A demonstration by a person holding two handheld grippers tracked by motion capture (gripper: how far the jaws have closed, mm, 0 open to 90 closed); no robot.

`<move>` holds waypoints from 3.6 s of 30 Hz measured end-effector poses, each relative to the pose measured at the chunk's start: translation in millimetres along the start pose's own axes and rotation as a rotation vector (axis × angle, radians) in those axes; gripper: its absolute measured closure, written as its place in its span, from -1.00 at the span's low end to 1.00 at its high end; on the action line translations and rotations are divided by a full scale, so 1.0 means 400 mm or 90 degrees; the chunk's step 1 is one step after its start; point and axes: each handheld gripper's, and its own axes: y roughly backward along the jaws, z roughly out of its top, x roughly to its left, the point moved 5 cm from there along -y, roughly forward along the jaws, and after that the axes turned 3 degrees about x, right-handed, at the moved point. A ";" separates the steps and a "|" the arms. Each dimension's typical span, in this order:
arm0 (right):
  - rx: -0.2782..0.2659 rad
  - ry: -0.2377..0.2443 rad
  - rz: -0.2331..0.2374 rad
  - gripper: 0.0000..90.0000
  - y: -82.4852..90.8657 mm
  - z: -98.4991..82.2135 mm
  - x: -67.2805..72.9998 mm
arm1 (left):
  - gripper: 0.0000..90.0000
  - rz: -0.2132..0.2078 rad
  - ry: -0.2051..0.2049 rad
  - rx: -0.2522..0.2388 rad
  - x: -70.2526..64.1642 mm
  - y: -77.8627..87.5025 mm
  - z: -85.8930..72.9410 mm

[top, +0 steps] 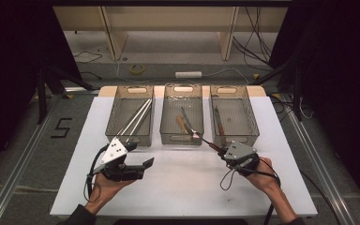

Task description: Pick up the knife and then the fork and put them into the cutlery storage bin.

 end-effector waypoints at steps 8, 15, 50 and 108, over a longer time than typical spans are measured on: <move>-0.004 -0.049 -0.006 0.71 0.003 -0.003 -0.025 | -0.60 0.001 -0.001 0.000 0.000 0.000 -0.001; -0.017 -0.118 -0.011 0.71 0.006 0.000 -0.059 | -0.60 0.003 0.000 -0.002 0.002 -0.001 -0.001; -0.021 -0.318 -0.048 0.71 -0.030 0.010 -0.223 | -0.62 0.005 0.004 -0.008 0.002 -0.002 0.000; 0.022 -0.457 -0.011 0.54 -0.118 -0.003 -0.285 | -0.62 0.011 0.000 -0.002 0.001 -0.006 -0.002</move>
